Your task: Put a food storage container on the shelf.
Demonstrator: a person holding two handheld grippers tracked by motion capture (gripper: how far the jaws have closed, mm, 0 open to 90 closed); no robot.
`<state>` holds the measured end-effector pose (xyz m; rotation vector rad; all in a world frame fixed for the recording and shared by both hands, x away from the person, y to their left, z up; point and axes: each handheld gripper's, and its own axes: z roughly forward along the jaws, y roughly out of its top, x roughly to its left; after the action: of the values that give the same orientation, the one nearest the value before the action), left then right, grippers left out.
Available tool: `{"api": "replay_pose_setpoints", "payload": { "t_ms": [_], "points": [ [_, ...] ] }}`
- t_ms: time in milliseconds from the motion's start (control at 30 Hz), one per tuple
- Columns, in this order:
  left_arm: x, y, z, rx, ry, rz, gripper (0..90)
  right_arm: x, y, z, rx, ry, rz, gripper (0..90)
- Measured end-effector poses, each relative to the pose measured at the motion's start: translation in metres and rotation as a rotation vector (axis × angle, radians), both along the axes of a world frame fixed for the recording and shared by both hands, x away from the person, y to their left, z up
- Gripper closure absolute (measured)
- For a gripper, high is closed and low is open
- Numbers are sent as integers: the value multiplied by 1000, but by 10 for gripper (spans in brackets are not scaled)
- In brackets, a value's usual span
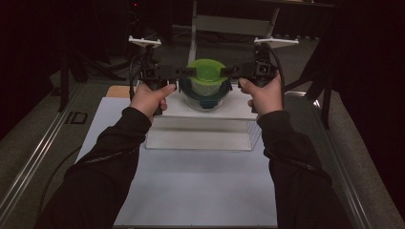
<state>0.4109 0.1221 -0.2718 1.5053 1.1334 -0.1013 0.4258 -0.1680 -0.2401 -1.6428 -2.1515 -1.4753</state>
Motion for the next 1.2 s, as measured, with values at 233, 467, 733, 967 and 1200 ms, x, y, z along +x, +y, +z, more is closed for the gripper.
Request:
{"api": "replay_pose_setpoints", "payload": {
  "t_ms": [233,467,733,967,1200],
  "points": [
    [-1,9,0,-17,-15,31,484,-4,-1,6,-16,-57,-3,516],
    [-20,22,-4,-7,-87,43,475,-22,-10,10,-9,-115,10,512],
    [-52,34,-18,25,-158,-6,460,-50,-8,2,13,-155,66,536],
    [-74,39,-29,38,-203,-16,446,-69,5,-10,11,-176,129,665],
    [-95,34,-47,76,-264,-19,434,-73,22,-32,-35,-195,134,897]
  ]
}}
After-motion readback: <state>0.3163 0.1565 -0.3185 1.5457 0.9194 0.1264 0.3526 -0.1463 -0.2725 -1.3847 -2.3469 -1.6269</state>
